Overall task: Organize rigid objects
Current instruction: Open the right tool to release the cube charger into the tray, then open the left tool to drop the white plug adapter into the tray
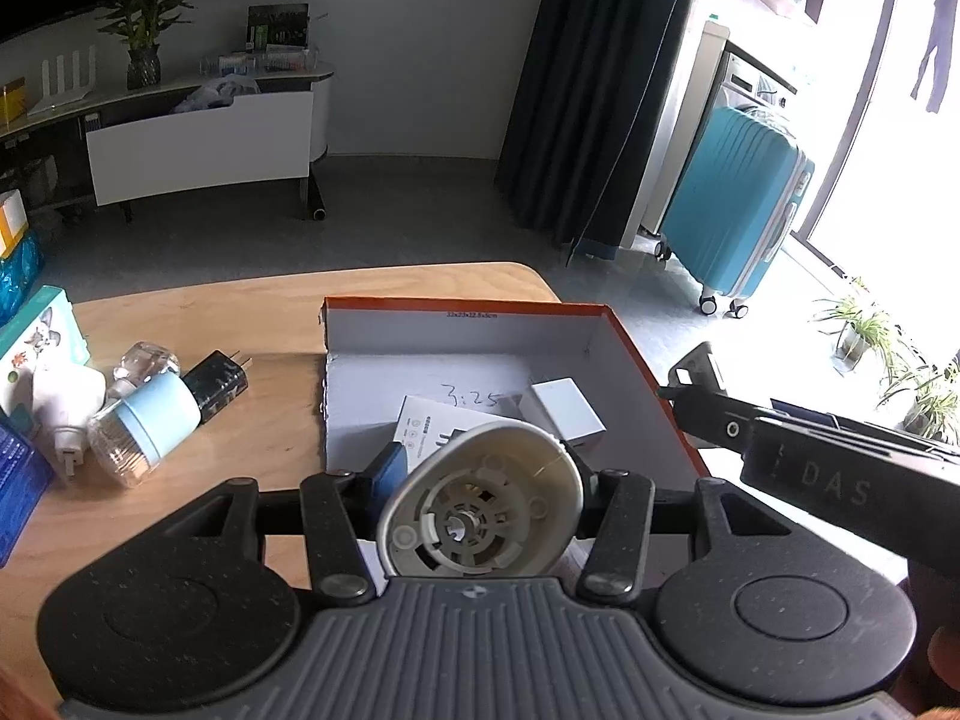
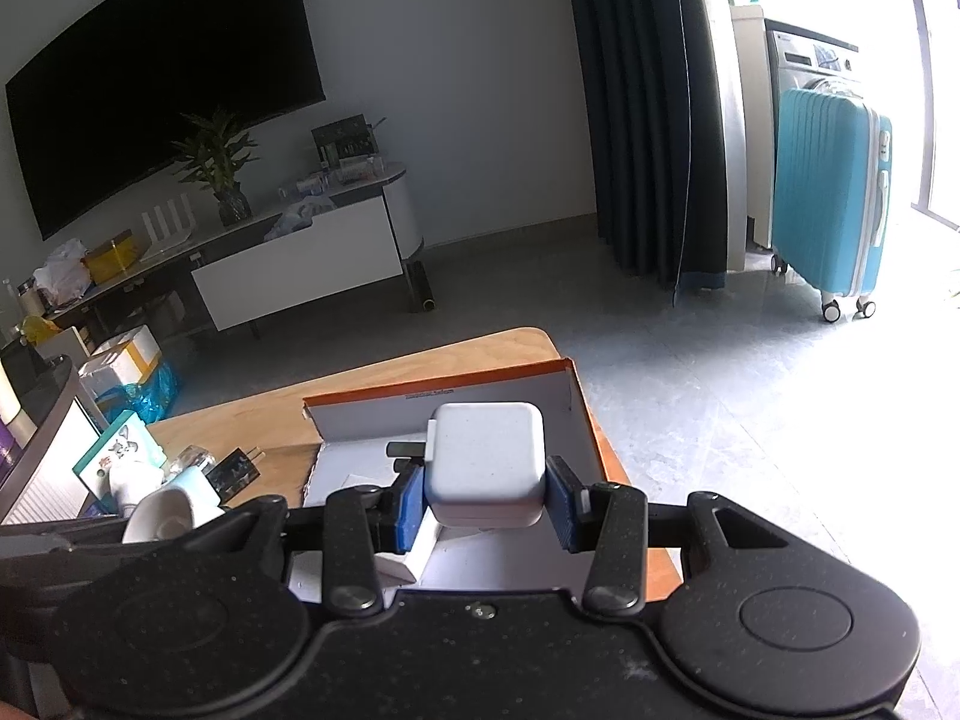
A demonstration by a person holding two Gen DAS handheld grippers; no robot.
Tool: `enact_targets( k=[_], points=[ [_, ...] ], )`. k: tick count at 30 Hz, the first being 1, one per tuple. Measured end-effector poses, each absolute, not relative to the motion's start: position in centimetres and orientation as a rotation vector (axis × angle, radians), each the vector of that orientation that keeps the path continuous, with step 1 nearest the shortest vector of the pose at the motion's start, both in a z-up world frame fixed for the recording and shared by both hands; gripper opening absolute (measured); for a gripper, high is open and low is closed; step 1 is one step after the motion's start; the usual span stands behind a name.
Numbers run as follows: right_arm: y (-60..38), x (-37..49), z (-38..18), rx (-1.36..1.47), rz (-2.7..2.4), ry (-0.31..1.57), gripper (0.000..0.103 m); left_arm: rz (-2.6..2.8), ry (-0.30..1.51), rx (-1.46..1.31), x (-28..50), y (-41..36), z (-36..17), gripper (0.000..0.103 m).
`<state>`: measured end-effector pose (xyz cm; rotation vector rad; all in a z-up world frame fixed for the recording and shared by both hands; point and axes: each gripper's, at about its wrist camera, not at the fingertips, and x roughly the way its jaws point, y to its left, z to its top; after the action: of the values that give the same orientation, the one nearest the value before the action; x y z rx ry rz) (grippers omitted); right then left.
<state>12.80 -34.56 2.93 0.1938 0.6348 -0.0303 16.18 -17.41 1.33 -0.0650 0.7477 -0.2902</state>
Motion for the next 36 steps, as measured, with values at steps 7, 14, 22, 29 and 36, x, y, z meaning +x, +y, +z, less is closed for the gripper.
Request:
enact_targets(
  k=[7, 14, 22, 29, 36],
  points=[
    [-34.8, 15.0, 2.4, 0.186, -0.031, 0.659, 0.051, -0.292, 0.772, -0.072, 17.9, -17.8, 0.7, 0.052],
    [-35.0, 18.7, 1.4, 0.169, -0.046, 0.691, 0.051, -0.285, 0.776, -0.07, 19.7, -18.1, 0.6, 0.052],
    [-35.4, 21.3, 0.7, 0.167, -0.073, 0.655, 0.053, -0.257, 0.781, -0.099, 22.4, -18.2, 0.4, 0.052],
    [-36.5, 18.1, 2.0, 0.173, -0.099, 0.573, 0.056, -0.261, 0.775, -0.128, 24.6, -18.7, 0.7, 0.052],
    [-36.7, 15.2, 3.1, 0.172, -0.087, 0.543, 0.057, -0.303, 0.731, -0.147, 25.5, -19.9, 0.9, 0.084]
  ],
)
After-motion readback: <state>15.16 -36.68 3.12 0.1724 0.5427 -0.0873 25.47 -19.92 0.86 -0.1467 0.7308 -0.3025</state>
